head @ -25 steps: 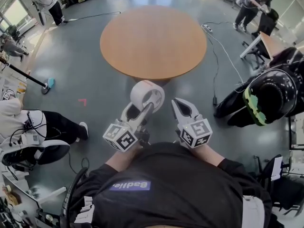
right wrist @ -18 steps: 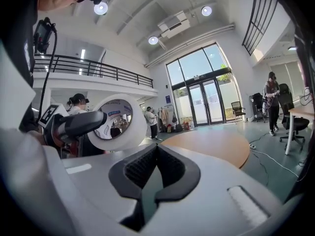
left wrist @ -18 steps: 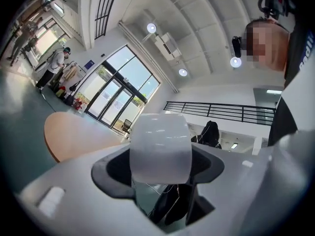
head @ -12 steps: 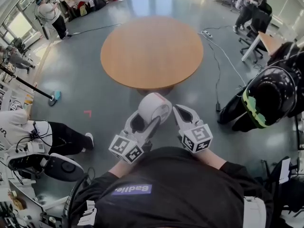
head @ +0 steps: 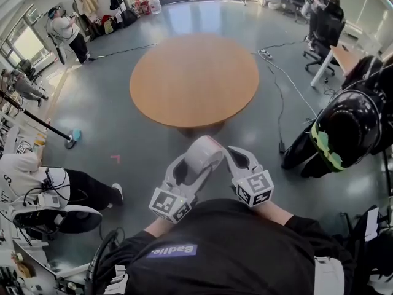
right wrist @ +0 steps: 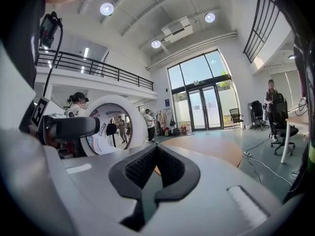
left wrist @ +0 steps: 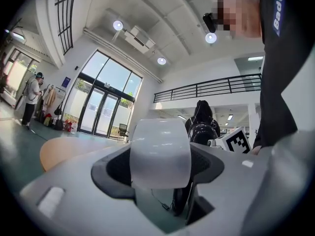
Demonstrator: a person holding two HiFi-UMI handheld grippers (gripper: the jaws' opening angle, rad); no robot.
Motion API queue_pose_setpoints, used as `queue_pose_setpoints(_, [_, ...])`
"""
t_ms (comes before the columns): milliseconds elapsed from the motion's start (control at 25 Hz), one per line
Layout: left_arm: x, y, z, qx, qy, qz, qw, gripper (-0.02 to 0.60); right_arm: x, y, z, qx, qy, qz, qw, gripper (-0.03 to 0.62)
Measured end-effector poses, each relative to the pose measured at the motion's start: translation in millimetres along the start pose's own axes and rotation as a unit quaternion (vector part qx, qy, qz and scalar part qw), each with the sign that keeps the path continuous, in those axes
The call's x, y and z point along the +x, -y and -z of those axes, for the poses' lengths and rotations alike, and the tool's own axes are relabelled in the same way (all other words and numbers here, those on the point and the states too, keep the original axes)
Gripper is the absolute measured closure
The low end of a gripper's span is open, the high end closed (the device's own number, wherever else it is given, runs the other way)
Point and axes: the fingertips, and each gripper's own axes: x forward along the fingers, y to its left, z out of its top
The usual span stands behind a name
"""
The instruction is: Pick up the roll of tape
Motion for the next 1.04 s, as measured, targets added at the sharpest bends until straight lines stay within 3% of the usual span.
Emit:
queue_pose_setpoints(520, [-6.3,1.2,6.1,0.002,-0.001,-0.003,1.0000,0.264,-1.7,-3.3,5.6,0.005,-0.004,-0.005,1.000,0.591])
queue_pose_setpoints(800, [-9.8,28.0,14.5,0.003,0.000,-0.004,1.0000,0.264,-28.3,0.6,14.4,0.011,-0.002,-0.006,1.000,0.591])
queue_pose_setpoints(1040, [0.2,33.8,-23.7,-0.001,0.001,-0.008,1.0000,0.264,-30.6,4.7,-24.7,0.008,-0.006,-0.009,1.000,0.591])
